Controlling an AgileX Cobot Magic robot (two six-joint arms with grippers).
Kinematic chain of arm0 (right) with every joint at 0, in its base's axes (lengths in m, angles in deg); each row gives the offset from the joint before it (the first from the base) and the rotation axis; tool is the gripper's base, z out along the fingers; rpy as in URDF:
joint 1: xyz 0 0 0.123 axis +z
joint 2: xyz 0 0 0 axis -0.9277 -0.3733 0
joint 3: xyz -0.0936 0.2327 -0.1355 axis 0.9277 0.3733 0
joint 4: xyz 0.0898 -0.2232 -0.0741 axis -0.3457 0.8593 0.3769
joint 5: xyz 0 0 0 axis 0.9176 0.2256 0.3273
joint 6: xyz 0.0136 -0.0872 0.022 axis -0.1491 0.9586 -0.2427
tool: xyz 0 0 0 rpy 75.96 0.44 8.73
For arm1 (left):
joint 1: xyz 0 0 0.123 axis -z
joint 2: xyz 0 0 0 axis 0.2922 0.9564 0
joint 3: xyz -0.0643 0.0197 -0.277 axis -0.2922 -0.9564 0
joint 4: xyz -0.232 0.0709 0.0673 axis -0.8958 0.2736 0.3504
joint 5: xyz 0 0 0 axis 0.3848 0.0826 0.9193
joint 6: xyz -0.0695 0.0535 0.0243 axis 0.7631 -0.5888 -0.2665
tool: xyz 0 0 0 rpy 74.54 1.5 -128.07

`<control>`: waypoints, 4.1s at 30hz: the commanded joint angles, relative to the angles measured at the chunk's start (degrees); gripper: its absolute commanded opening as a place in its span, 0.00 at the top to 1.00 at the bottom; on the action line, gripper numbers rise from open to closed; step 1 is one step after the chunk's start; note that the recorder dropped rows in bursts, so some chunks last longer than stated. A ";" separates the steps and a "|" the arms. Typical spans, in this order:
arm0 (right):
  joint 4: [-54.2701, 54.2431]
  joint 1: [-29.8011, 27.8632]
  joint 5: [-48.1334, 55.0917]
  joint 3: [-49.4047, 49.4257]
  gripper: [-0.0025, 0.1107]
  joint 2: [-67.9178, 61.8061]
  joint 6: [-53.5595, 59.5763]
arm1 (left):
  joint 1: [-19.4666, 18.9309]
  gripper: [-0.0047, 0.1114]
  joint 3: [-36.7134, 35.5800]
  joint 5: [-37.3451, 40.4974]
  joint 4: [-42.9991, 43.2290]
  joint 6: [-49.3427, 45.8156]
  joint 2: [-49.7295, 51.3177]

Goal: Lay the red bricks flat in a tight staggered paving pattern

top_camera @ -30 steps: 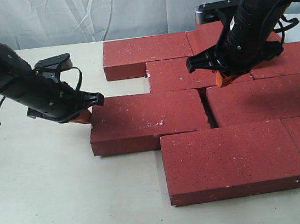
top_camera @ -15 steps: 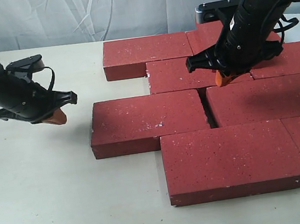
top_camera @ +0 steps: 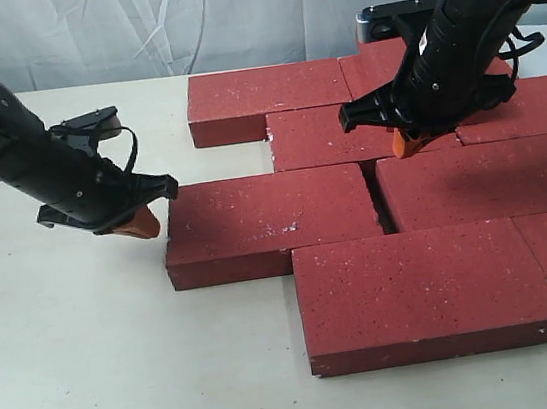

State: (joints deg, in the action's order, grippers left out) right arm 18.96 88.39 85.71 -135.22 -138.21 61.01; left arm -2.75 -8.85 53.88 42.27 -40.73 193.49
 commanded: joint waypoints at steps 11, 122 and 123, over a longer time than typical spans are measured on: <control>0.04 -0.27 -0.30 0.27 0.99 0.64 0.23 | 0.26 0.96 0.42 2.22 -9.17 -3.37 3.59; 1.16 -24.95 -37.41 -3.87 0.99 -10.88 -10.30 | -6.73 0.96 0.58 -1.56 16.56 13.74 -25.62; 1.16 -25.26 -36.71 -4.13 0.99 -11.72 -10.30 | -6.73 0.96 0.58 -1.68 16.56 13.74 -25.62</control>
State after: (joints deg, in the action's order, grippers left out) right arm 20.08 64.36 49.23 -138.67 -148.19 50.82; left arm -9.49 -8.36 52.98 59.30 -27.26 168.51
